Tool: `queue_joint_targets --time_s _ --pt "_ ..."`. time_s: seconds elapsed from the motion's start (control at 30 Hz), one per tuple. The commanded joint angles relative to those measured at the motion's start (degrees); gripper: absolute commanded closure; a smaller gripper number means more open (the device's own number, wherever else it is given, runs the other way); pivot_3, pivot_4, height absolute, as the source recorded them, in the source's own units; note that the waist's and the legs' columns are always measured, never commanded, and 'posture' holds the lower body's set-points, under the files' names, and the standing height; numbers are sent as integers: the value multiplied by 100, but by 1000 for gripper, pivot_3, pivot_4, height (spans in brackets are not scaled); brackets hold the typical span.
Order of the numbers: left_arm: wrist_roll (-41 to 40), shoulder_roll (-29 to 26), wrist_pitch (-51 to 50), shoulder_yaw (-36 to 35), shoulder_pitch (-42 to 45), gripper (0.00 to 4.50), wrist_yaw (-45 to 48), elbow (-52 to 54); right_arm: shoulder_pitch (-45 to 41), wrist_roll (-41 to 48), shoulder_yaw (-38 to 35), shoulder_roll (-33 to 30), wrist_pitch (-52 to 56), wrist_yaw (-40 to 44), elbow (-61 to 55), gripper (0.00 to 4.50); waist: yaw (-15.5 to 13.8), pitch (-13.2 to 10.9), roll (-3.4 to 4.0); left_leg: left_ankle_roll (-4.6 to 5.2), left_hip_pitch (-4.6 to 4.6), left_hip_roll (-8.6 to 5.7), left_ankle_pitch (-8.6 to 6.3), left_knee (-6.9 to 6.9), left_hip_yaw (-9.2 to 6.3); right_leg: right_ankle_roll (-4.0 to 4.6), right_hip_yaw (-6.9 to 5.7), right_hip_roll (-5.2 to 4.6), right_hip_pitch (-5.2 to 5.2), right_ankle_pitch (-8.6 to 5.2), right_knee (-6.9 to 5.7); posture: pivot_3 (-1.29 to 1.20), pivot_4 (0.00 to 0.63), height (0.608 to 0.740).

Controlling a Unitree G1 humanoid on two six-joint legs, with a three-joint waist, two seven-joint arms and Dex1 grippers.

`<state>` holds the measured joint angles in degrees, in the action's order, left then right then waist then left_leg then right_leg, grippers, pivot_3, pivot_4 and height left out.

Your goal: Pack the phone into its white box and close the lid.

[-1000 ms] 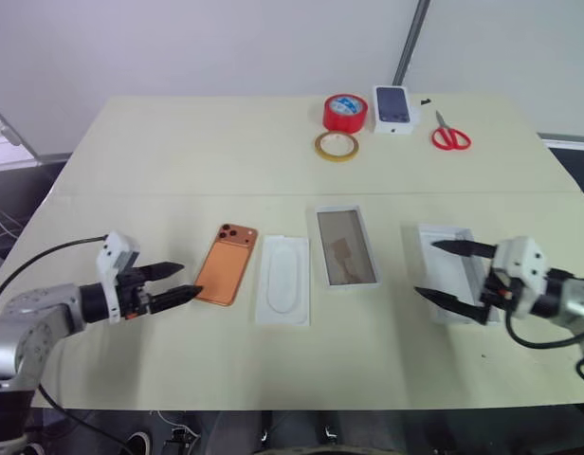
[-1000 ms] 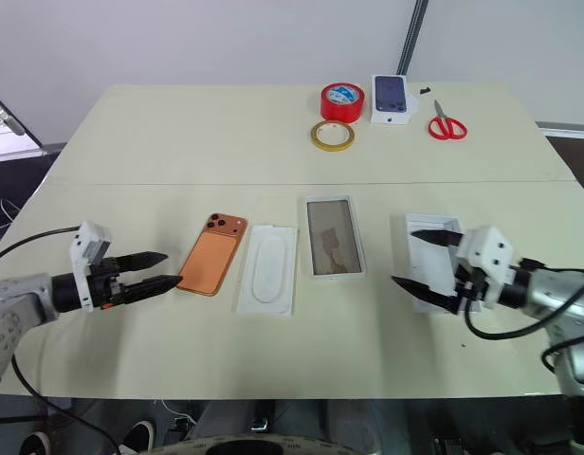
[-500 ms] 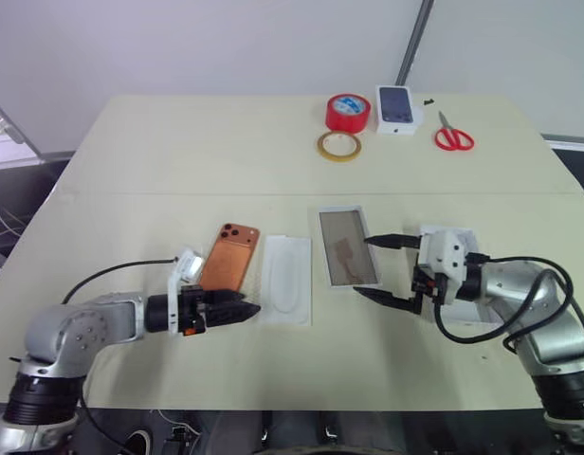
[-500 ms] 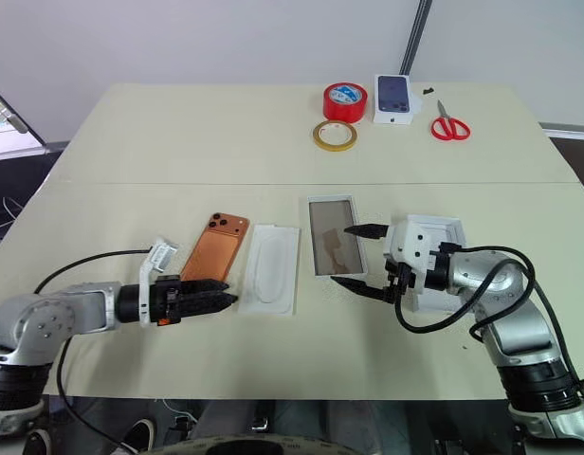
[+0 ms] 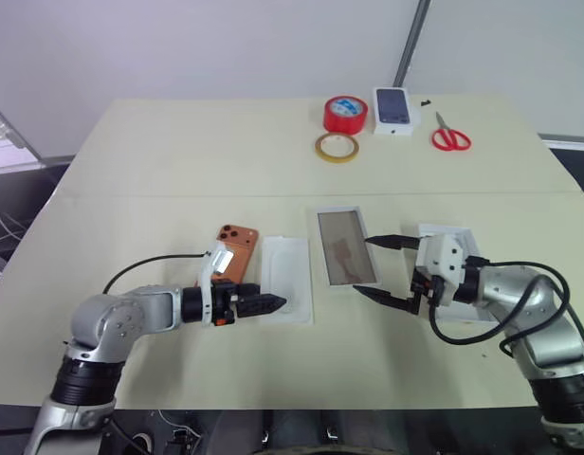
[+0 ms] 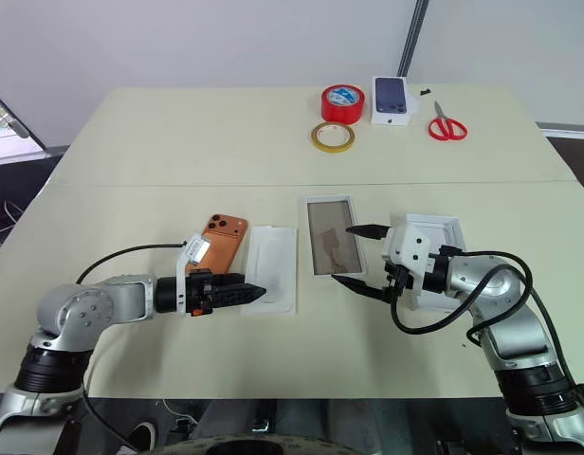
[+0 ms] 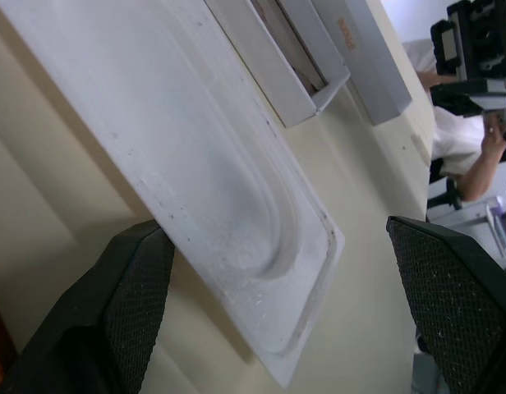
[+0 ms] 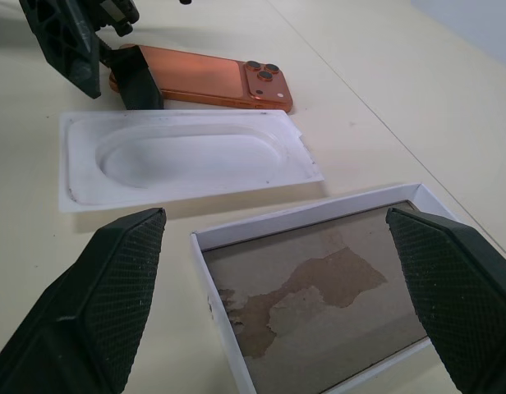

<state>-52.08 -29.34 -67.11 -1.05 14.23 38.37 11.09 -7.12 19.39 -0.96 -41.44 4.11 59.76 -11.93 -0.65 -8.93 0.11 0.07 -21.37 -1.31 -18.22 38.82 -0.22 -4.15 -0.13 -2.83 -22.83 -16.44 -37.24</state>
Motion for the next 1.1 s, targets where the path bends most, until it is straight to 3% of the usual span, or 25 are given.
queue_joint_targets --time_s 0.03,0.1,0.2,0.3,0.63,0.97,1.07,1.1 --pt "224 144 -179 41 -90 759 -400 -271 -13 26 -129 43 -148 -67 -63 0 -12 2 2 0 0 -1 0 2 -1 0 0 0 2 0 1 0 150 740" --pt "185 218 -254 -44 -113 1504 -506 -285 -14 29 -129 41 -159 -88 -67 0 -7 2 1 1 -1 -1 -1 3 -2 0 0 0 2 0 2 0 150 740" --pt "180 237 -312 -143 -132 3148 -597 -320 -12 26 -125 34 -177 -106 -60 0 -3 1 1 2 -3 -1 -1 2 -2 0 -1 0 -1 0 2 0 150 740" --pt "66 312 -450 -359 -111 4450 -686 -419 -22 21 -120 29 -190 -120 -53 0 -1 8 12 1 -2 -1 -1 2 -2 0 -1 0 0 0 1 0 150 740" --pt "-424 719 -1050 -1241 227 4450 -1167 -726 -269 -4 71 124 -151 -83 -26 0 13 10 15 1 2 -1 0 3 -3 -1 -1 1 3 0 -2 0 150 740" --pt "-1280 1189 -1729 -2361 977 4450 -2020 -988 -754 -1171 1253 53 -490 360 896 0 14 -6 -11 -1 -10 -2 1 10 -3 -3 -2 4 -8 1 -3 0 150 740" --pt "-1254 1295 -1593 -2509 1113 4500 -2238 -996 -1080 -1382 1447 37 -444 514 1349 776 13 -11 -20 -13 -13 -3 7 12 -4 -3 -3 4 -12 1 -5 0 150 740" --pt "-1190 1342 -1476 -2538 1141 4500 -2330 -980 -1140 -1439 1504 1 -533 611 1444 1260 13 -11 -20 -20 -13 -3 11 12 -4 -3 -4 4 -13 1 -5 0 150 740"
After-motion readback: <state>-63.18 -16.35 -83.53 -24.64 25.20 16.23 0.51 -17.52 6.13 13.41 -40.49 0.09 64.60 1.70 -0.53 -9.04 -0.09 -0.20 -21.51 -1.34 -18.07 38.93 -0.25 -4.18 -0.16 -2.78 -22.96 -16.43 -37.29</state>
